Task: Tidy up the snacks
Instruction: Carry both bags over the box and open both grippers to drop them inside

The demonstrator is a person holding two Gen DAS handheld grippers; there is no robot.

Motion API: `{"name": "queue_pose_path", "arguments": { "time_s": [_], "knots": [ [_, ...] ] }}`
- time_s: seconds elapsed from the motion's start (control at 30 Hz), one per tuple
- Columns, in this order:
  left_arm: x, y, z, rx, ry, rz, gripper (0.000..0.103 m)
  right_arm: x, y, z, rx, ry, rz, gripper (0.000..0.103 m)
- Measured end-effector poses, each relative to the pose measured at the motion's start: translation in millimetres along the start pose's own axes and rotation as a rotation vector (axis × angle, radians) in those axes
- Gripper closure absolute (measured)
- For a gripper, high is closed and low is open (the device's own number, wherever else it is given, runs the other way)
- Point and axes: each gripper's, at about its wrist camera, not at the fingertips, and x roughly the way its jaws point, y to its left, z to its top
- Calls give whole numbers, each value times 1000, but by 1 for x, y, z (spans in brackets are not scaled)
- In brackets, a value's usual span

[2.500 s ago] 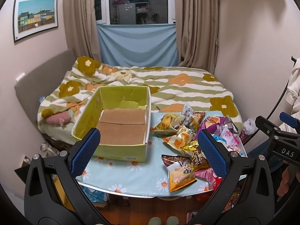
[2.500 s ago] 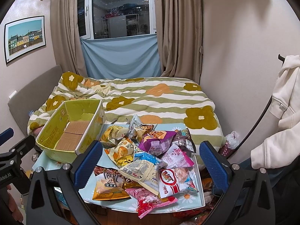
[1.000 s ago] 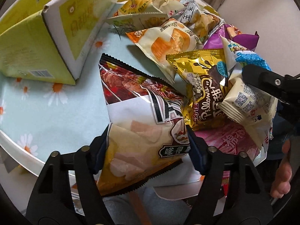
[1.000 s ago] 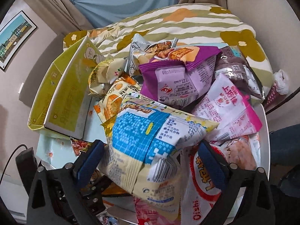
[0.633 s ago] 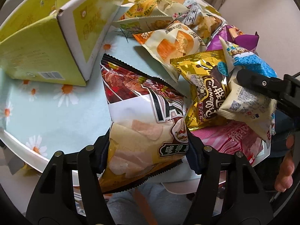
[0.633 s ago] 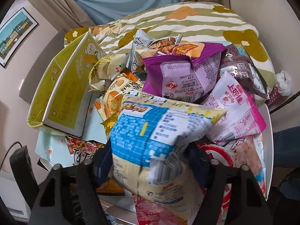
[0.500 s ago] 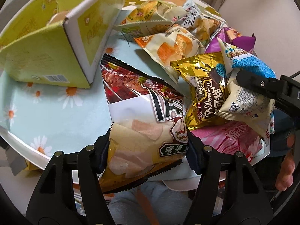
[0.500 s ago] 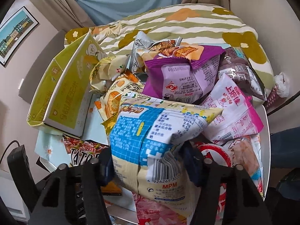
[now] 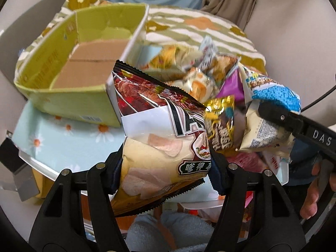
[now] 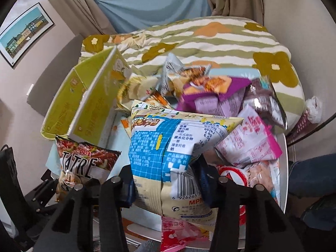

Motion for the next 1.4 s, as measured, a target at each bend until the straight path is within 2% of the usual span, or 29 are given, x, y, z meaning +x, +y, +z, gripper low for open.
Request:
{"name": "queue_pose_path", "arguments": {
  "time_s": [0.2,0.37,0.5,0.67,0.83,0.97,1.1,1.17,1.23,1.4],
  "knots": [
    [-27,17,32,1,-84,8,39,-19,24,24,-68,-64,9,60],
    [-36,48,78,11,-145,18,39,-25,56,58,-117,-122,7,60],
    [-36,89,125,19,-175,20,39,-19,89,83,-147,-161,-7,60],
    [-18,140,177,41,-163,16,39,7,137,118,-127,-174,-16,59],
    [28,183,226,79,-103,-3,39,51,183,151,-100,-148,-37,59],
    [68,200,245,119,-49,-17,39,88,204,167,-64,-107,-75,59],
    [100,208,253,138,-2,-33,39,120,215,175,-45,-65,-69,59],
    [113,212,255,137,16,-19,33,131,219,177,-43,-58,-86,59],
    [120,215,255,132,24,-7,0,138,221,178,-44,-50,-94,59],
    [114,220,248,125,11,-7,0,149,224,179,-38,-28,-100,59]
  ]
}}
